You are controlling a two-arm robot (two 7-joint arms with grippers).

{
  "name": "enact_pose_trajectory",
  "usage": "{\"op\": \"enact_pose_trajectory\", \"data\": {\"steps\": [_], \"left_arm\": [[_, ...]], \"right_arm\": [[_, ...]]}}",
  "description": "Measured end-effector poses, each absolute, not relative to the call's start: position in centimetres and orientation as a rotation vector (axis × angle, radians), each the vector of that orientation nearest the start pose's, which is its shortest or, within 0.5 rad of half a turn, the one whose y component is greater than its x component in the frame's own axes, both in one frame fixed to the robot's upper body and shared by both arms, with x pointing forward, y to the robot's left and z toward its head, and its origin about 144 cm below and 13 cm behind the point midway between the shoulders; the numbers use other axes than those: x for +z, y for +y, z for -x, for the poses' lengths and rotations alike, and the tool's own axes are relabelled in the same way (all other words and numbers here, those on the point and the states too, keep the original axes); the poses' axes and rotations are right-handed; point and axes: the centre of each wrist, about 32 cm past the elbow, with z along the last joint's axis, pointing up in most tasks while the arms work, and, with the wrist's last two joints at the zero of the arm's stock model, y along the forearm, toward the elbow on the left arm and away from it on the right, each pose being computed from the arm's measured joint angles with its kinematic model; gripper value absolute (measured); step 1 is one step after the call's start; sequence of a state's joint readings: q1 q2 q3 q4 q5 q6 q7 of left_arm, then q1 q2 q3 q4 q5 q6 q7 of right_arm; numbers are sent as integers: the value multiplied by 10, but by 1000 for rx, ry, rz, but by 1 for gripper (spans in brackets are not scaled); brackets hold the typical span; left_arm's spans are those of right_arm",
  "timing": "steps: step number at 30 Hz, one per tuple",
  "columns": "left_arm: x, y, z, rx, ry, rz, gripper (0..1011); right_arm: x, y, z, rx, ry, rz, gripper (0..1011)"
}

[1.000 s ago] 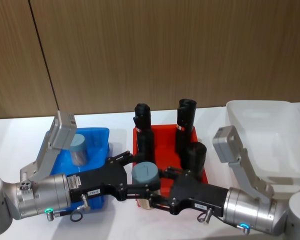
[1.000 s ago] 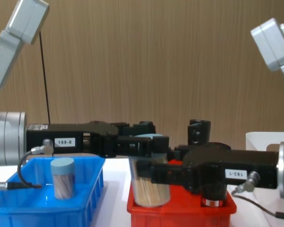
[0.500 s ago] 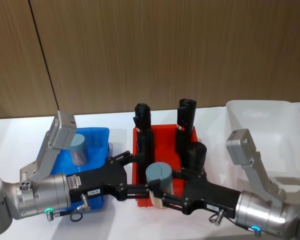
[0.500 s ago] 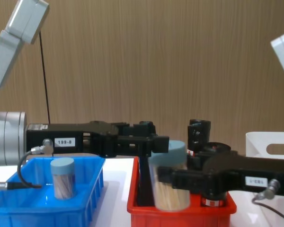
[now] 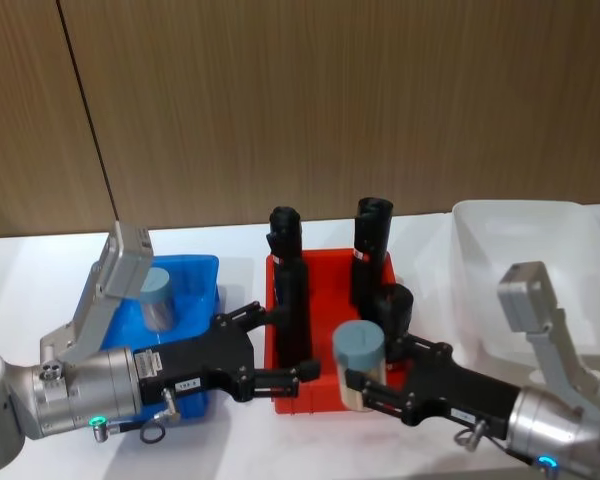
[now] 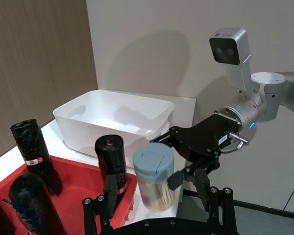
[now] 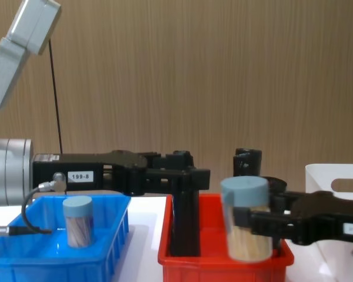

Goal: Pick the cotton swabs from the blue box and place them into the white box.

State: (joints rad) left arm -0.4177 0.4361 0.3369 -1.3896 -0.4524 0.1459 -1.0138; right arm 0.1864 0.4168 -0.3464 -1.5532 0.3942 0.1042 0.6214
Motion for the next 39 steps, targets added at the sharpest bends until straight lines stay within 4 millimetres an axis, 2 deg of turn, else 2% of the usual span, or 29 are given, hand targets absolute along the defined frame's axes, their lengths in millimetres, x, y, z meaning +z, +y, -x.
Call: {"op": "enact_pose_trajectory", "data": {"steps": [14, 26, 34, 39], "left_arm": [[1227, 282, -558, 344, 13, -84, 1003], [1227, 282, -558, 344, 14, -84, 1003], [1227, 282, -558, 344, 14, -84, 1003], [1227, 282, -558, 344, 14, -84, 1003]], "right_arm": [[1183, -284, -477, -761, 21, 81, 668], [1197, -320, -461, -900, -9, 66, 668], [1207, -334, -462, -1002, -27, 50, 668], [1212, -340, -470, -1064, -38, 41, 668]]}}
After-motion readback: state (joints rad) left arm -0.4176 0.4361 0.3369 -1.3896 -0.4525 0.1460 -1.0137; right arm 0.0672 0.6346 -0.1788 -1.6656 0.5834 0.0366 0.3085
